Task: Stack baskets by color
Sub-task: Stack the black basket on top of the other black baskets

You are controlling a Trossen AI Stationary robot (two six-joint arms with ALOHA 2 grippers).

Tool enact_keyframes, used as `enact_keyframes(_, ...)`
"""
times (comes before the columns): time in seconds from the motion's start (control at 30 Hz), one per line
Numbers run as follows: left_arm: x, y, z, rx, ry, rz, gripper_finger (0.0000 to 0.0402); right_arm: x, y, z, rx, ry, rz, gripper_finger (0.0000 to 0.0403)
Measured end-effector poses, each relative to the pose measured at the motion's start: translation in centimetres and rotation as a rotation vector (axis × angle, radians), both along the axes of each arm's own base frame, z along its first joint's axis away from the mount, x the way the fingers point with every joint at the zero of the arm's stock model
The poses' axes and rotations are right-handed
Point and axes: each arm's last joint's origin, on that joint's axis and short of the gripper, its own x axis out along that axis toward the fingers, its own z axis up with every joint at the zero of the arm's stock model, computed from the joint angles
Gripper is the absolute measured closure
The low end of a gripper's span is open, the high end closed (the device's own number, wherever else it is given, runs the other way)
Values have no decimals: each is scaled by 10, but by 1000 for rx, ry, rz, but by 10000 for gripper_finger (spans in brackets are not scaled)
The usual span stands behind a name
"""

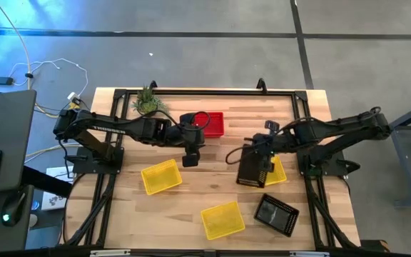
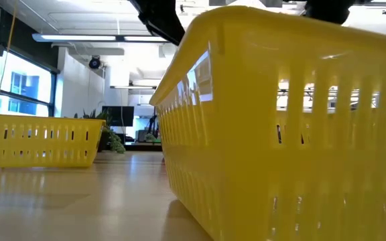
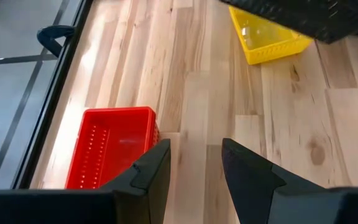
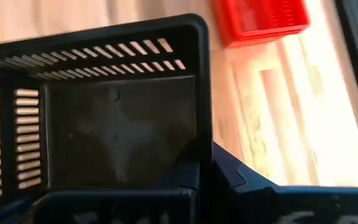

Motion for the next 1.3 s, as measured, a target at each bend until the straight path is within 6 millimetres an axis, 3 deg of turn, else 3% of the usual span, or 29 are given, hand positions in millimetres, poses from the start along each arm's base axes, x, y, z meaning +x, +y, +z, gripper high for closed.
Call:
enact_keyframes(0.6, -1, 0, -1, -8, 5, 19, 273, -19, 20, -6, 31, 210, 326, 403)
enact_keyframes(1.0, -1, 0, -1, -48, -13, 63, 273, -27, 44, -6, -22, 231, 590, 403)
enact_keyframes(1.3, -1, 0, -1, -110, -44, 128, 273, -27, 63, -3, -16, 151, 839, 403)
